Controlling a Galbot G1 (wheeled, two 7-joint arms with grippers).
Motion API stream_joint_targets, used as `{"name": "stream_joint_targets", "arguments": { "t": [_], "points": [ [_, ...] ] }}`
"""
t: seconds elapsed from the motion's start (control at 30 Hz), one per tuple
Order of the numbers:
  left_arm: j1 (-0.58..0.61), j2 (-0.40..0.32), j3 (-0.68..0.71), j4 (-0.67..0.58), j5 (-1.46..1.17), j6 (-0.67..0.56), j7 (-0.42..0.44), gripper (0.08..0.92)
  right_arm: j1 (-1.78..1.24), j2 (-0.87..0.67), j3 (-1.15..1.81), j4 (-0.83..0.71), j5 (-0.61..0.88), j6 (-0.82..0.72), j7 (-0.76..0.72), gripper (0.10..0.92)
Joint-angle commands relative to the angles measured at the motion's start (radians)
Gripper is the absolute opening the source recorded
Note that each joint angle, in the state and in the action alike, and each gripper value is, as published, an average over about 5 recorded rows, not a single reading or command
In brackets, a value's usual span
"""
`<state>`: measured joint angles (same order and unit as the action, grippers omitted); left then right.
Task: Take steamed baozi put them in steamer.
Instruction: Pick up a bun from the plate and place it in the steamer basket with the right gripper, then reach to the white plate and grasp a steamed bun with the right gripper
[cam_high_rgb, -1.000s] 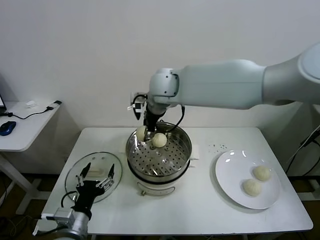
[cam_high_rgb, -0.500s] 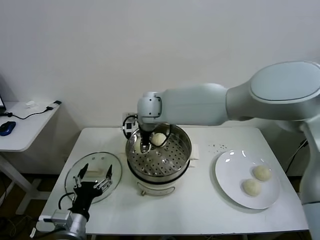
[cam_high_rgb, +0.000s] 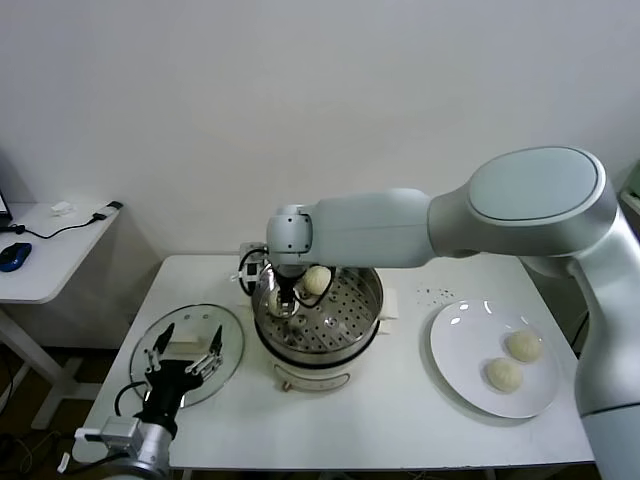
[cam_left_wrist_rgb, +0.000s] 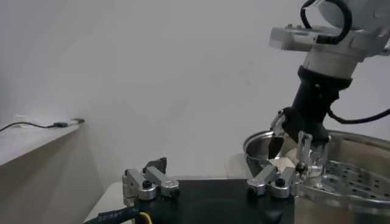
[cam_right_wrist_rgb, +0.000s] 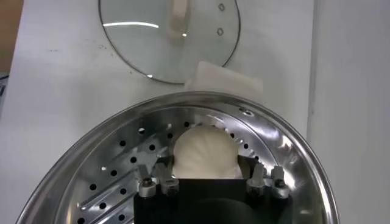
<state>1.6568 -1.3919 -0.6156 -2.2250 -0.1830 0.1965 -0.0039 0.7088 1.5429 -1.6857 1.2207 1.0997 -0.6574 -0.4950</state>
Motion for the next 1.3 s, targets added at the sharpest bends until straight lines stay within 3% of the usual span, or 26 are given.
{"name": "stream_joint_targets", "arguments": {
  "t": [0.03,0.3,0.6,0.8,1.07,1.3],
  "points": [
    [-0.002,-0.002,0.000,0.000,-0.001,0.001,0.001,0.823,0.014,-0.017,0.005,0.020,-0.013,0.008,-0.014,0.805],
    [-0.008,-0.001,-0.002,0.001,0.004,0.007,0.003,0.823,0.188,-0.208,0.037,0.103,-0.083,0.173,-0.223,0.823],
    [-0.007,-0.008,0.003,0.006,0.005,0.014,0.002,0.823,0.412,-0.658,-0.128,0.358,-0.208,0.326,-0.374,0.823],
    [-0.019,-0.009,-0.001,0.028,0.002,0.009,0.000,0.823,0.533,-0.913,-0.370,0.431,-0.410,0.405,-0.462,0.823],
    [-0.043,-0.003,-0.011,0.061,-0.002,0.001,0.000,0.823,0.531,-1.083,-0.555,0.446,-0.587,0.437,-0.463,0.823],
    [-0.053,-0.003,-0.014,0.072,-0.002,0.004,0.001,0.823,0.302,-1.179,-0.412,0.415,-0.716,0.417,-0.408,0.823]
  ]
}}
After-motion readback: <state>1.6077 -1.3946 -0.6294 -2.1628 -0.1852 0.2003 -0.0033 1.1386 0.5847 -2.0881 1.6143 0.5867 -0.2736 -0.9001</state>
